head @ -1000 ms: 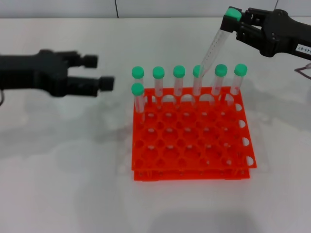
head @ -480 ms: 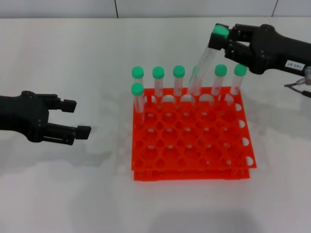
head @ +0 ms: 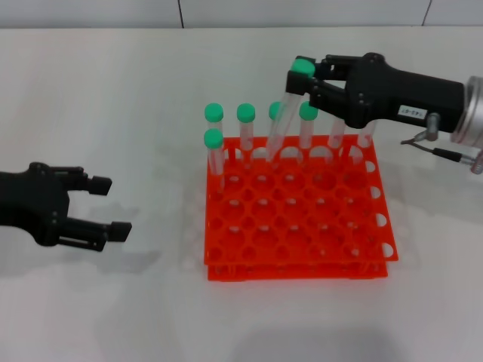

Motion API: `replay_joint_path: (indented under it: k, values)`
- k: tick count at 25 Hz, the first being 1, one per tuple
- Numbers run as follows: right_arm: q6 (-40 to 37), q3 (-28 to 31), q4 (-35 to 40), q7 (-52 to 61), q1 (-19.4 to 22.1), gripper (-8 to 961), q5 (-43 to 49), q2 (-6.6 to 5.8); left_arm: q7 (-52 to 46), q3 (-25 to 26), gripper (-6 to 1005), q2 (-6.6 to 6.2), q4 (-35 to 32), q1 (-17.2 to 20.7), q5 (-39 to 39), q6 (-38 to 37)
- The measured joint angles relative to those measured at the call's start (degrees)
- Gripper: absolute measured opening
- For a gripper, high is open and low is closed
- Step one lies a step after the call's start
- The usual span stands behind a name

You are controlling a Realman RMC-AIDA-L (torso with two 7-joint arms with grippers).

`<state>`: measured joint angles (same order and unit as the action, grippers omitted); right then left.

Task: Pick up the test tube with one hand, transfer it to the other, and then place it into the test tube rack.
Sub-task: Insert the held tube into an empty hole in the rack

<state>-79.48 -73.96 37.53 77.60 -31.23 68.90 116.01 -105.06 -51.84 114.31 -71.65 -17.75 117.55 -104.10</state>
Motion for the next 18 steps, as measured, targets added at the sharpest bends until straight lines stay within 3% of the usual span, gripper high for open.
replay_joint_path:
  k: [13,18]
  values:
    - [10.6,-17.8,0.2,-6.5,-1.2,266,-13.4,0.16,4.2,1.0,893,0.21,2.3,0.3,2.5,0.2]
    - [13.2,-20.4,0.2,-7.7,-1.4,265,-15.4,0.18,4.4,1.4,893,0.21,2.4,0.4,2.7,-0.1]
